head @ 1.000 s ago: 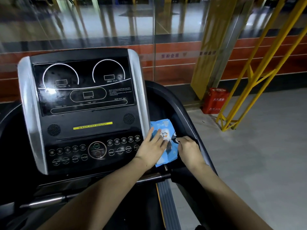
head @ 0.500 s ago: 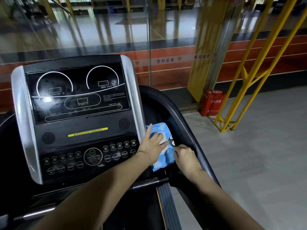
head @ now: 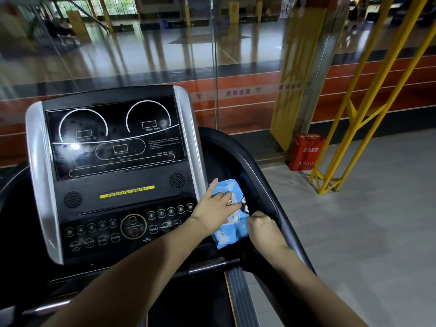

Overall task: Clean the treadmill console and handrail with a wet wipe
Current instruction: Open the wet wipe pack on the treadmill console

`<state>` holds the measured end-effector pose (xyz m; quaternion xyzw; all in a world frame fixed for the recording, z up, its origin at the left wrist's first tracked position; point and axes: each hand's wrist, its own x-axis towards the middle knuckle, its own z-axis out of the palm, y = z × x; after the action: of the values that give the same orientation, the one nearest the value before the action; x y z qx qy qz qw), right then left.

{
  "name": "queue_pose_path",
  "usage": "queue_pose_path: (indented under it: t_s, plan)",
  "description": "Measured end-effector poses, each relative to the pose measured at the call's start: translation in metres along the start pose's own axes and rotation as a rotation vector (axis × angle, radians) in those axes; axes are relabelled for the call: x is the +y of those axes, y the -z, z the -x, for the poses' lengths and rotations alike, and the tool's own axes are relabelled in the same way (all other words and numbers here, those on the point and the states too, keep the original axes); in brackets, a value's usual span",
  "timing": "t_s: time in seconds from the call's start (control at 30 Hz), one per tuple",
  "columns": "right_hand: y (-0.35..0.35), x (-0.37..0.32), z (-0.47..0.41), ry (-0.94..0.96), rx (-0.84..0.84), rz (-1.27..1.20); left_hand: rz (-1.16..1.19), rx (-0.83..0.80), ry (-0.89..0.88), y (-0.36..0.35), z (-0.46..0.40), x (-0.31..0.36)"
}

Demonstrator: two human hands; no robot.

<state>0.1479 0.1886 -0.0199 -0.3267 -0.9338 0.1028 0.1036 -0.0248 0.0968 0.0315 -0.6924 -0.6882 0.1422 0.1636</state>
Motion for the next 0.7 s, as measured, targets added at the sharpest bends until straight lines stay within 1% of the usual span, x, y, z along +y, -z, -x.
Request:
queue_pose_path:
  t_s: [0.07,0.17,0.3,0.5,0.7]
  plan:
    - [-0.003,0.002,-0.003,-0.007,0.009,-0.033,-0.023,0.066,0.003,-0.004,0.013,-0.006]
    - [-0.005,0.004,-0.007,0.004,0.131,-0.207,-0.012,0.158,0.033,-0.012,0.037,-0.012]
    - [0.0,-0.007,-0.015,0.042,0.174,-0.325,-0.021,0.173,0.068,-0.02,0.062,-0.012]
    - [-0.002,-0.018,-0.035,0.105,0.085,-0.314,-0.037,0.13,0.115,-0.028,0.078,-0.004]
    - [0.0,-0.022,-0.052,0.094,0.083,-0.247,0.009,0.114,0.136,-0.027,0.085,-0.001]
